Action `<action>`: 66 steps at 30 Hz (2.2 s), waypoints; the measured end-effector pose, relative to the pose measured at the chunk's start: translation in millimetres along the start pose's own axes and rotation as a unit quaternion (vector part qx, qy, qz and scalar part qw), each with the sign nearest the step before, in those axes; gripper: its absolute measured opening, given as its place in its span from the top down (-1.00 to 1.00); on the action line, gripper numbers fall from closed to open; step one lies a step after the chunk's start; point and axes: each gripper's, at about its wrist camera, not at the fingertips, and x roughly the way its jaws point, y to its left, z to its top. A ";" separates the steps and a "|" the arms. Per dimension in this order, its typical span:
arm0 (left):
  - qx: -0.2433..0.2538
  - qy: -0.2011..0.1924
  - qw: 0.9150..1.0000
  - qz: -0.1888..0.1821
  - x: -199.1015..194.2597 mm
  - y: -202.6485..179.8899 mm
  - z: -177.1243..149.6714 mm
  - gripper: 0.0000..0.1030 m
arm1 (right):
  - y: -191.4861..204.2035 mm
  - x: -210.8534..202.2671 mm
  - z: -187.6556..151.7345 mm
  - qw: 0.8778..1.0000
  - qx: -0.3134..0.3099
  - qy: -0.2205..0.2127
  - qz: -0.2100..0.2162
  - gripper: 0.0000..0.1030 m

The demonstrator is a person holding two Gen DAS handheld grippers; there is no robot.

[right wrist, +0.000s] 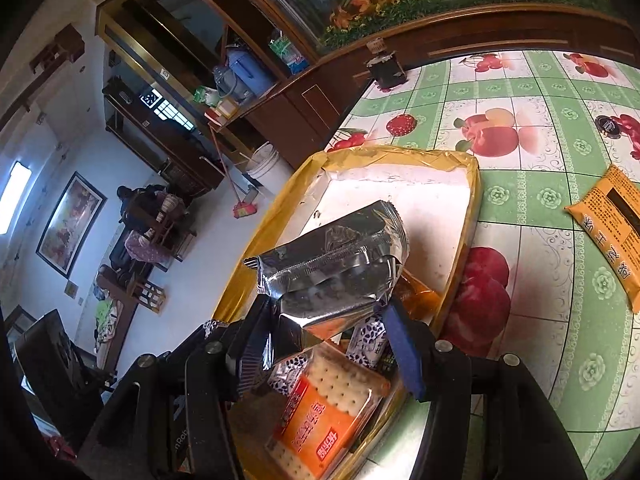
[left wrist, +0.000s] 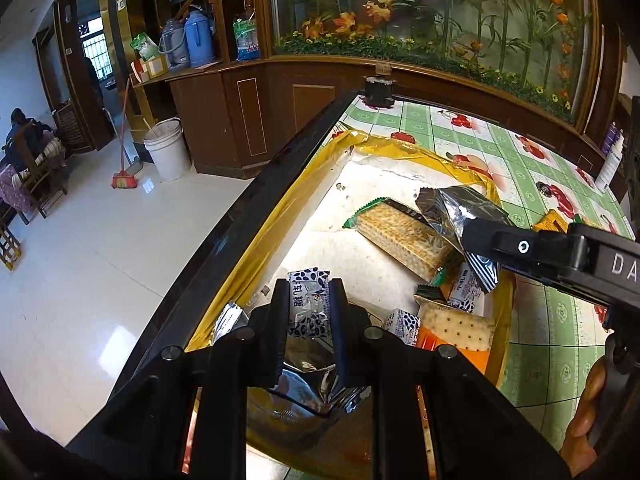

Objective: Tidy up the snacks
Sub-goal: 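Carry the foil bag and blue-and-white packet over the tray with both tools, then lower the foil bag and packet into the tray and open both tools, then withdraw both tools from the tray toward the remaining snacks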

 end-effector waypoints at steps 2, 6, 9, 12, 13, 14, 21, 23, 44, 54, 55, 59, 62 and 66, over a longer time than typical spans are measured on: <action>-0.001 0.003 1.000 0.000 2.0 0.2 -0.6 0.68 | -0.8 2.5 1.4 1.000 0.000 0.000 -0.002 -0.12; -0.001 0.006 1.000 0.001 5.1 -0.8 -0.8 0.68 | -3.4 7.1 3.8 1.000 0.001 0.002 -0.006 -0.12; -0.001 0.006 1.000 0.002 5.8 -1.1 -0.3 0.68 | -3.3 8.8 4.8 1.000 -0.001 0.003 -0.009 -0.12; -0.001 0.006 1.000 0.003 5.8 -1.6 0.0 0.68 | -2.6 12.2 6.7 1.000 -0.005 0.007 -0.012 -0.13; -0.002 0.007 1.000 0.003 5.9 -1.6 0.0 0.68 | -2.6 14.2 6.9 1.000 -0.004 0.011 -0.013 -0.14; -0.002 0.007 1.000 0.004 6.5 -1.5 0.3 0.68 | -2.1 15.2 6.4 1.000 -0.005 0.013 -0.014 -0.17; -0.012 0.012 1.000 -0.001 4.9 1.2 0.2 0.64 | -2.7 12.4 5.1 1.000 -0.003 0.013 -0.019 -0.19; -0.015 0.010 1.000 0.001 3.1 2.5 -0.2 0.64 | -3.8 6.8 4.6 1.000 -0.002 0.008 -0.021 -0.19; -0.008 -0.051 0.999 -0.015 -57.0 -21.1 -0.3 -0.25 | -14.6 -77.3 -19.1 0.998 0.014 -0.055 -0.031 -0.37; 0.018 -0.074 0.997 -0.017 -77.6 -46.4 -0.1 -0.37 | -43.7 -133.6 -32.1 0.993 0.026 -0.095 -0.060 -0.44; 0.021 -0.074 0.997 -0.018 -79.0 -49.5 -0.6 -0.37 | -49.6 -138.3 -33.7 0.993 0.028 -0.097 -0.064 -0.43; 0.035 -0.071 0.997 -0.017 -78.4 -63.4 -0.5 -0.52 | -71.4 -154.2 -41.7 0.990 0.029 -0.103 -0.095 -0.46; 0.047 -0.065 0.996 -0.025 -75.0 -77.2 -1.8 -0.53 | -93.4 -166.3 -47.2 0.986 0.036 -0.109 -0.121 -0.47; 0.061 -0.035 0.997 -0.043 -60.2 -98.7 -3.6 -0.53 | -124.5 -178.6 -51.0 0.980 0.048 -0.114 -0.155 -0.48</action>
